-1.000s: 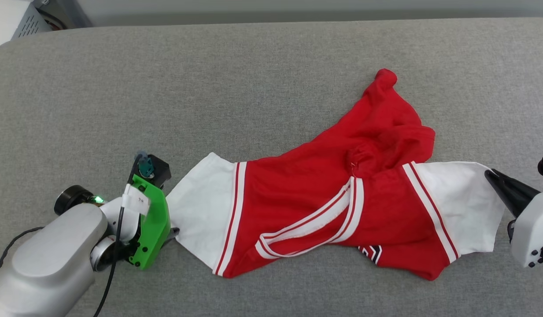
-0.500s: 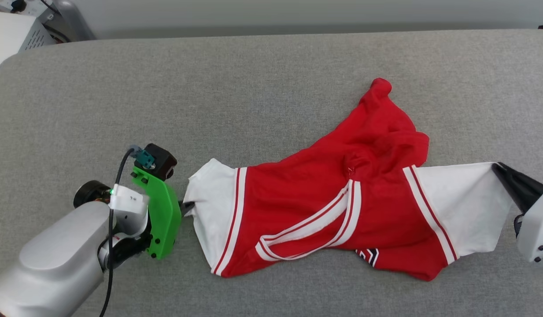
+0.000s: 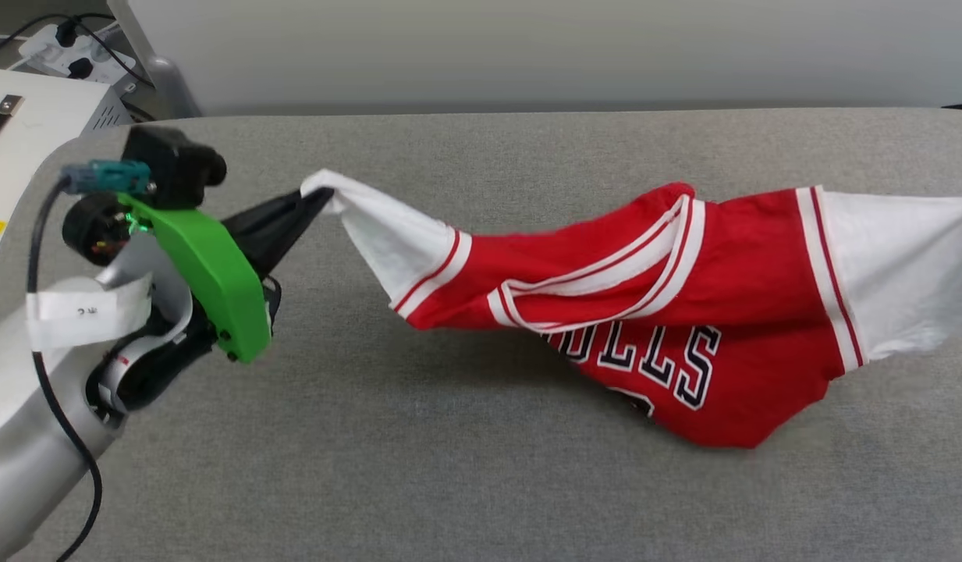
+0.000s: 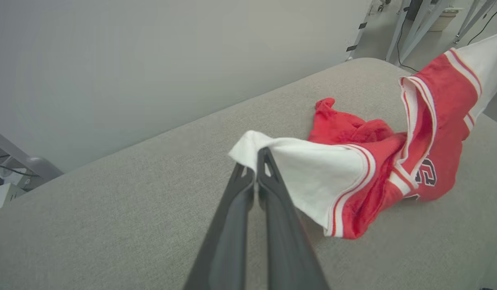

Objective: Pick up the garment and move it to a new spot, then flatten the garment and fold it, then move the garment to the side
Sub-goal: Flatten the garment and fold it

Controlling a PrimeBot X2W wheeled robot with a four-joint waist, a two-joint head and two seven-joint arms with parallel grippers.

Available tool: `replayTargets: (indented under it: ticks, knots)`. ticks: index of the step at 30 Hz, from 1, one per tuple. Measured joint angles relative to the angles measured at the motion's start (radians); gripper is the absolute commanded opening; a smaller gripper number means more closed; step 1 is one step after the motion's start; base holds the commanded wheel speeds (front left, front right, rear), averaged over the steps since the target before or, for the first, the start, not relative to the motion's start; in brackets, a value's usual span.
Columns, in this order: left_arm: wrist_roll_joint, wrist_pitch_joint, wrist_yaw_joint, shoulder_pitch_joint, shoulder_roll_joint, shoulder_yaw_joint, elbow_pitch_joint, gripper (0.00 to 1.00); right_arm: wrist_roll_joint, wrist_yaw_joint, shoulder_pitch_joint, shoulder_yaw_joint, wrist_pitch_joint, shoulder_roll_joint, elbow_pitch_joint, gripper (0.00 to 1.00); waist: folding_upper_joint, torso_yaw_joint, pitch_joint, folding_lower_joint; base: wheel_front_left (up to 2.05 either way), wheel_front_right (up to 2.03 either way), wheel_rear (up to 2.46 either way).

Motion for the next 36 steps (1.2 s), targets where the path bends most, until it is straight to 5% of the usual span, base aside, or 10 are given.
replayTargets:
  ticks: [6, 15, 26, 36]
  knots:
    - [0.047, -0.046, 0.064, -0.084, -0.006, 0.065, -0.082, 0.0, -0.005, 0.0, -0.07, -0.034, -0.018, -0.028, -0.022, 0.0, 0.0, 0.004, -0.012, 0.0, 0.0, 0.0, 0.0]
    - [0.113, -0.014, 0.093, -0.274, -0.087, 0.082, -0.071, 0.0, 0.008, 0.0, -0.242, -0.028, -0.026, -0.096, -0.031, 0.0, 0.0, 0.002, 0.003, 0.0, 0.0, 0.0, 0.0]
    - [0.165, 0.04, 0.055, -0.572, -0.225, 0.094, 0.153, 0.0, 0.026, 0.0, -0.61, 0.098, -0.027, -0.145, 0.089, 0.0, 0.0, -0.008, 0.112, 0.0, 0.0, 0.0, 0.0]
    - [0.21, 0.009, 0.009, -0.893, -0.337, 0.12, 0.449, 0.0, -0.078, 0.0, -1.121, 0.281, -0.11, -0.109, 0.369, 0.0, 0.0, -0.022, 0.263, 0.0002, 0.0, 0.0, 0.0]
